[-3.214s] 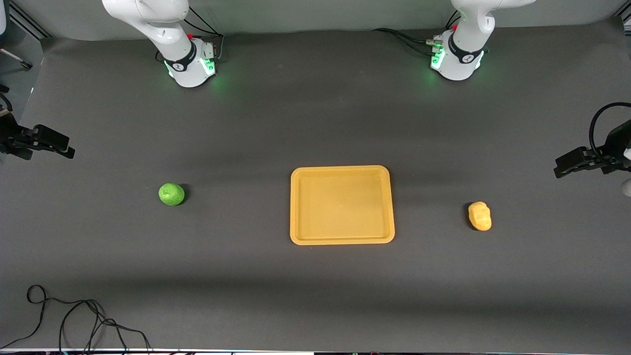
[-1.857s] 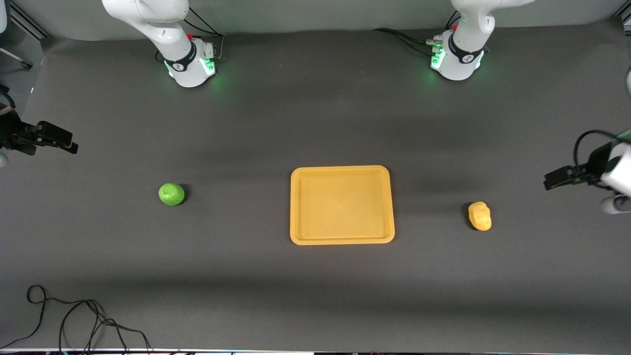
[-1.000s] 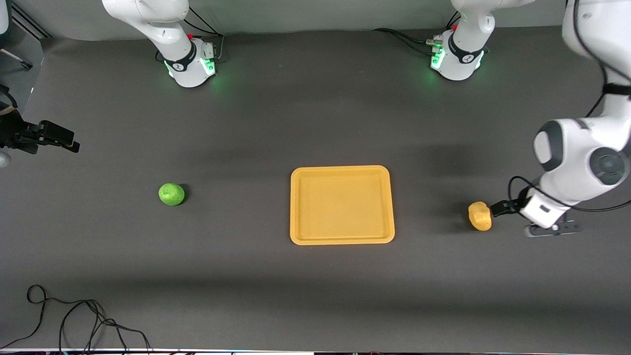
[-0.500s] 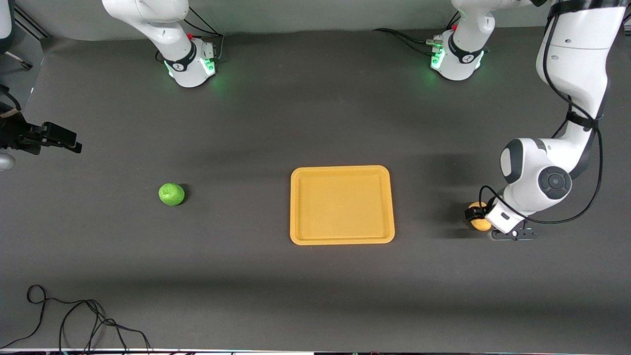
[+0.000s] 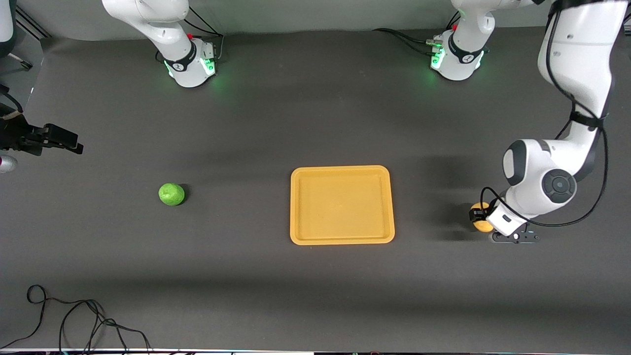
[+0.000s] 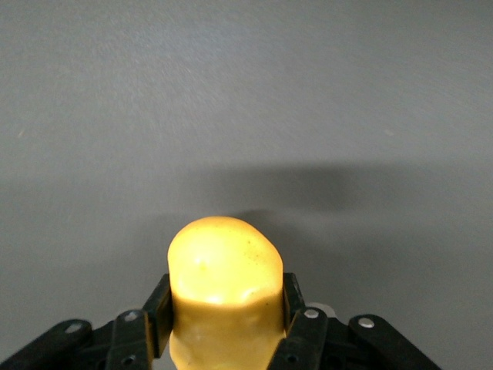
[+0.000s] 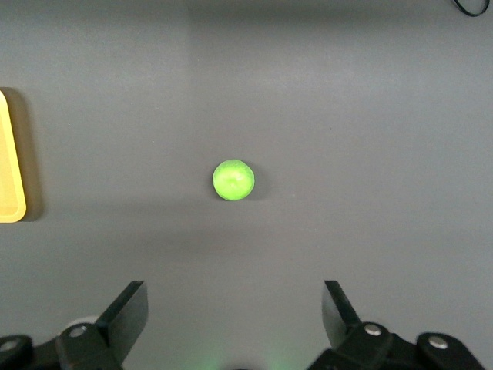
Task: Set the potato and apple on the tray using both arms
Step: 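Carry the potato with the left gripper over the yellow tray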
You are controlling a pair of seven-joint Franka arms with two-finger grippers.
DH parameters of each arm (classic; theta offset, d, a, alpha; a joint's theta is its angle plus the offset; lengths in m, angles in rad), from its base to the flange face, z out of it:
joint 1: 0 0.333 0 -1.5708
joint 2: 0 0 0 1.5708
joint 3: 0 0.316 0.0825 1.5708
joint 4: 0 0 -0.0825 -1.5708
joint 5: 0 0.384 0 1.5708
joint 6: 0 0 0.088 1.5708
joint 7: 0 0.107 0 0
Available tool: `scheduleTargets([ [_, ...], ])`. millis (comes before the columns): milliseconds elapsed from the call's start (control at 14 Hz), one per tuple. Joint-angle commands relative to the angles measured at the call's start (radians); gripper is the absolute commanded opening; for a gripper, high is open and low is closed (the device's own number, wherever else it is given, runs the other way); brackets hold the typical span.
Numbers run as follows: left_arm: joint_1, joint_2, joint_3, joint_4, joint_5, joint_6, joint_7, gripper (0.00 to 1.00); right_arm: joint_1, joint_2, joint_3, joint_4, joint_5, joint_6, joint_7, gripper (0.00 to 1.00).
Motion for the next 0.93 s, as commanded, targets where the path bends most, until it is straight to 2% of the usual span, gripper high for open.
scheduleTargets([
  [0,-0.092,-0.054,0.011,0.107,0.019,-0.243,-0.149,0.31,0.004,-0.001,-0.001,0.002,0.006,-0.003,0.011,1.0],
  [143,-0.181,-0.05,0.009,0.116,0.017,-0.214,-0.304,0.31,0.004,-0.001,-0.002,0.002,0.006,-0.003,0.011,1.0],
  [357,-0.334,-0.01,0.009,0.115,0.016,-0.086,-0.521,0.31,0.004,-0.001,-0.002,0.002,0.006,-0.002,0.011,1.0],
  [643,-0.47,0.091,0.009,0.127,0.007,0.083,-0.554,0.28,0.004,-0.001,-0.002,-0.002,0.006,0.001,0.011,1.0],
  [857,-0.513,0.162,0.009,0.159,0.007,0.091,-0.566,0.28,0.002,-0.001,-0.002,-0.002,0.006,0.003,0.011,1.0],
])
